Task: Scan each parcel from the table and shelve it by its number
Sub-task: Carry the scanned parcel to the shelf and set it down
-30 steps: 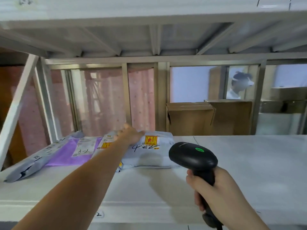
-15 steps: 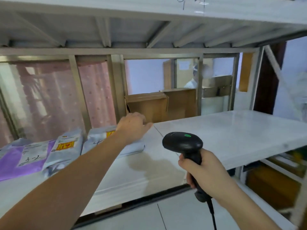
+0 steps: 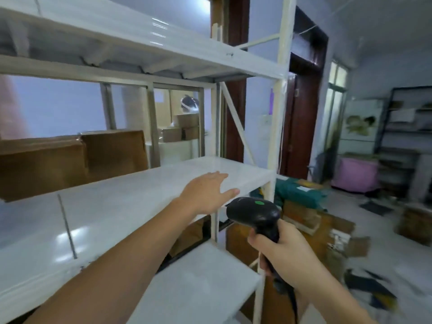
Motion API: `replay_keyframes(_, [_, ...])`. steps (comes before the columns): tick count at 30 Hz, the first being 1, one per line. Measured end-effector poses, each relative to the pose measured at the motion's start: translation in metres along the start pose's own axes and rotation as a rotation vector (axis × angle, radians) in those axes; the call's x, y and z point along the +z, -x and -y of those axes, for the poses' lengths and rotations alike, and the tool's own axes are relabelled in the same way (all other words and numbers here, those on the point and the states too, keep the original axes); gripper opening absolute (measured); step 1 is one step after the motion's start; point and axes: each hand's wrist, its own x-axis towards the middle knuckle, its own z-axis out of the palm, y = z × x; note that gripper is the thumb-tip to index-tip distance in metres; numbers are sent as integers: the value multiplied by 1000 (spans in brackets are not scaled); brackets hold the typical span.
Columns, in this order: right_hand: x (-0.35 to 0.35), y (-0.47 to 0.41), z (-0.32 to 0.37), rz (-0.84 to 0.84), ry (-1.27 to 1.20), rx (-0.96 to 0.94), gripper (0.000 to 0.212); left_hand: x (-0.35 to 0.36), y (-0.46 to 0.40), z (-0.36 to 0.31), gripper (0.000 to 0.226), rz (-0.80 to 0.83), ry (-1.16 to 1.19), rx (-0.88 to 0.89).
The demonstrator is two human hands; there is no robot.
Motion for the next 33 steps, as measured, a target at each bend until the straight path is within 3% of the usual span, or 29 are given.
replay_keyframes(6, [-105, 9, -61, -289, 121, 105, 12, 82, -58, -113, 73, 76, 21, 227])
replay_keyframes(11, [-163, 7, -102, -423, 106, 223, 15, 150, -103, -160, 75, 190, 29, 309])
replay_keyframes(14, [-188, -15, -121, -481, 130, 257, 28, 179, -131, -177, 74, 223, 34, 345])
replay_keyframes(17, [-204, -49, -131, -515, 169, 280, 34, 201, -166, -184, 72, 236, 29, 369])
replay_keyframes(26, [-229, -144, -164, -559, 207, 248, 9, 262, -274, -181, 72, 274, 24, 386])
replay_keyframes(33, [-257, -216, -199, -527, 136, 295, 16, 319, -335, -192, 73, 324, 23, 389])
